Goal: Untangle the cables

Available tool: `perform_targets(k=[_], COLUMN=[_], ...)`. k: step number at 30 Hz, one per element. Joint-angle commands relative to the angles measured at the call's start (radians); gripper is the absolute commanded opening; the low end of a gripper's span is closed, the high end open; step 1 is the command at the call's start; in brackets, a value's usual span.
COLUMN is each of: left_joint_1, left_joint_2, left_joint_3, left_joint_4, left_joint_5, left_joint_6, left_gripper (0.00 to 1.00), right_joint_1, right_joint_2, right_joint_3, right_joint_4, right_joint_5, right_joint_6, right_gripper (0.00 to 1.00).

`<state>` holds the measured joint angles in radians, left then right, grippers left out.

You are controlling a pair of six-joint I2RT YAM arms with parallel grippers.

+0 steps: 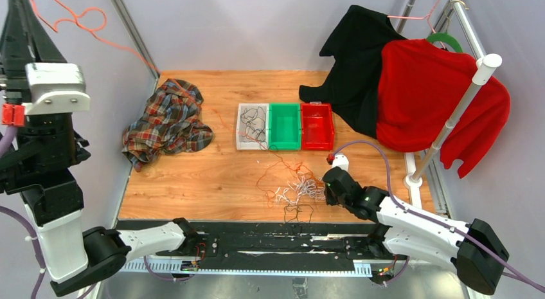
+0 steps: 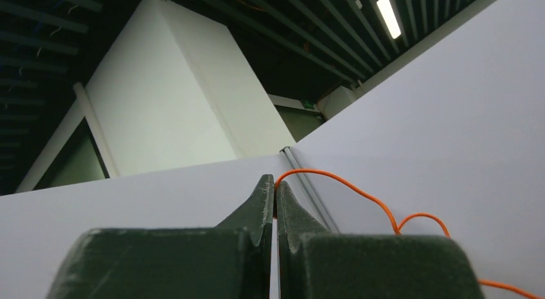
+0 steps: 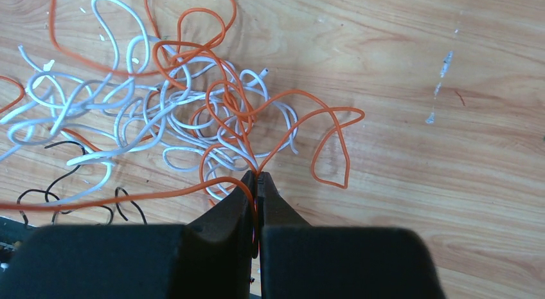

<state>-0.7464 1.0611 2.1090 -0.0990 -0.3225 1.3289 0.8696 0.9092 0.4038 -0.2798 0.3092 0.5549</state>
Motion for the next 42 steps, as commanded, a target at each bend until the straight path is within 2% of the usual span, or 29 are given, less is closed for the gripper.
perform_targets(k=[1,5,7,9,11,15,18,21,25,29,32,42], left_joint_1=[0.005,0.005,0.004,0.004,-0.006,-0.104,-0.19,-0.272,-0.28,-0.28,-0.281,-0.28], left_joint_2=[0.061,0.066,0.106,0.163,0.195,0.144,0.124,0.076,-0.01,-0.075,-0.072,0.023], left_joint_3=[0.078,0.053,0.153,0.312,0.409,0.394,0.41,0.348,0.168,-0.036,-0.095,-0.254], left_joint_4=[0.111,0.243,0.277,0.251,0.214,0.18,0.157,0.13,0.001,-0.107,-0.165,-0.108], left_joint_5=[-0.022,-0.004,-0.002,0.004,0.019,0.052,0.0,-0.043,-0.077,-0.044,-0.03,0.059], left_joint_6=[0.02,0.08,0.127,0.182,0.252,0.429,0.532,0.596,0.459,0.343,0.271,0.127], left_gripper=[0.0,0.01,0.01,0.01,0.01,0.01,0.01,0.01,0.01,0.01,0.01,0.0], right_joint_1=[-0.014,-0.022,-0.024,-0.024,-0.025,-0.027,-0.037,-0.044,-0.045,-0.045,-0.045,-0.044], right_joint_2=[-0.033,-0.04,-0.032,-0.017,-0.003,0.017,0.019,0.023,-0.005,-0.045,-0.086,-0.168], right_joint_3=[0.009,0.028,0.034,0.034,0.033,0.047,0.054,0.072,0.089,0.098,0.083,0.025], right_joint_4=[-0.064,-0.107,-0.126,-0.137,-0.141,-0.168,-0.186,-0.211,-0.174,-0.097,-0.034,0.032], right_joint_5=[0.053,0.103,0.109,0.12,0.129,0.182,0.187,0.181,0.094,-0.008,-0.095,-0.148], right_joint_6=[0.029,0.04,0.058,0.077,0.089,0.103,0.107,0.101,0.048,-0.025,-0.058,-0.071], right_gripper=[0.01,0.01,0.01,0.01,0.01,0.01,0.01,0.01,0.01,0.01,0.01,0.01])
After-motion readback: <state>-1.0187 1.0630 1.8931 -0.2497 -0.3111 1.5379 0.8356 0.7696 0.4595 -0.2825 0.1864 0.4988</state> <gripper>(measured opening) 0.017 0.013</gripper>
